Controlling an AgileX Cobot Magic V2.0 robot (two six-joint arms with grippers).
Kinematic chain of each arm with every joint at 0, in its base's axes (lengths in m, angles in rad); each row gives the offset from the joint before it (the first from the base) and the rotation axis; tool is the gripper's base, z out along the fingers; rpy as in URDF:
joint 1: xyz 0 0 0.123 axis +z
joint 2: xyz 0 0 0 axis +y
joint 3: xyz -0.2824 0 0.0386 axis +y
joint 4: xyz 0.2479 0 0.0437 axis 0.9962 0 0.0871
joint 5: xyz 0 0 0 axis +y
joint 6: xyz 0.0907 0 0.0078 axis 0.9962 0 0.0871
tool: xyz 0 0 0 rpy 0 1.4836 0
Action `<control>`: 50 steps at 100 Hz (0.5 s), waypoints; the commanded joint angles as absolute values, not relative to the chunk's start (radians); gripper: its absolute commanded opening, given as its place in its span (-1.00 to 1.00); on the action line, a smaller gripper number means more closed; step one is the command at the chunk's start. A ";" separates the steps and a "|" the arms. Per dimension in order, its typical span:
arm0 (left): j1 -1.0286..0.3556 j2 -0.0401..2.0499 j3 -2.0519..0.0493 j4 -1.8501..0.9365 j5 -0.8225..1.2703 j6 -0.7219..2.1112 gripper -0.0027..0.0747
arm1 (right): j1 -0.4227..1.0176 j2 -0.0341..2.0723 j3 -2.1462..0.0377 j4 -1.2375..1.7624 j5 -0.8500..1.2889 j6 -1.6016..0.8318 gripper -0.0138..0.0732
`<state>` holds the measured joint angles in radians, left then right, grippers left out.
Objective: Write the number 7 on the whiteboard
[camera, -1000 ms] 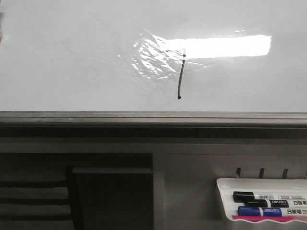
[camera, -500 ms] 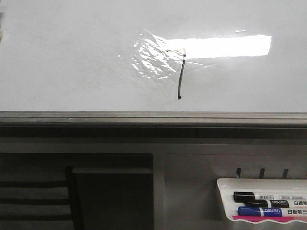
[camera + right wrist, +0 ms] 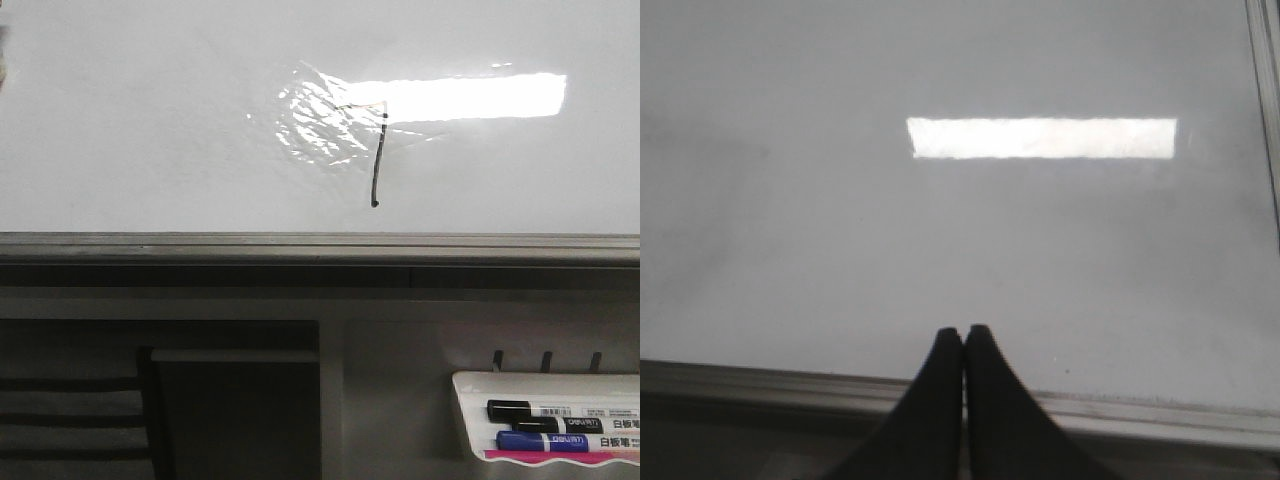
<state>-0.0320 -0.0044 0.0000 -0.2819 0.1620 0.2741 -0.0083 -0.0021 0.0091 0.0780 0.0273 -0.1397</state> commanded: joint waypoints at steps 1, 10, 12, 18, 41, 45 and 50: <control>-0.037 -0.035 0.032 -0.295 0.086 0.265 -0.98 | -0.014 -0.022 0.041 0.070 -0.100 -0.152 -0.85; -0.037 -0.035 0.032 -0.295 0.086 0.265 -0.98 | -0.014 -0.032 0.039 0.070 -0.084 -0.152 -0.85; -0.037 -0.035 0.032 -0.295 0.086 0.265 -0.98 | -0.014 -0.032 0.039 0.070 -0.084 -0.152 -0.85; -0.037 -0.035 0.032 -0.295 0.086 0.265 -0.98 | -0.014 -0.032 0.039 0.070 -0.088 -0.152 -0.85; -0.037 -0.035 0.032 -0.295 0.086 0.265 -0.98 | -0.014 -0.032 0.039 0.070 -0.088 -0.152 -0.85; -0.037 -0.035 0.032 -0.295 0.086 0.265 -0.98 | -0.014 -0.032 0.039 0.070 -0.088 -0.152 -0.85; -0.037 -0.035 0.032 -0.295 0.086 0.265 -0.98 | -0.014 -0.032 0.039 0.070 -0.088 -0.152 -0.85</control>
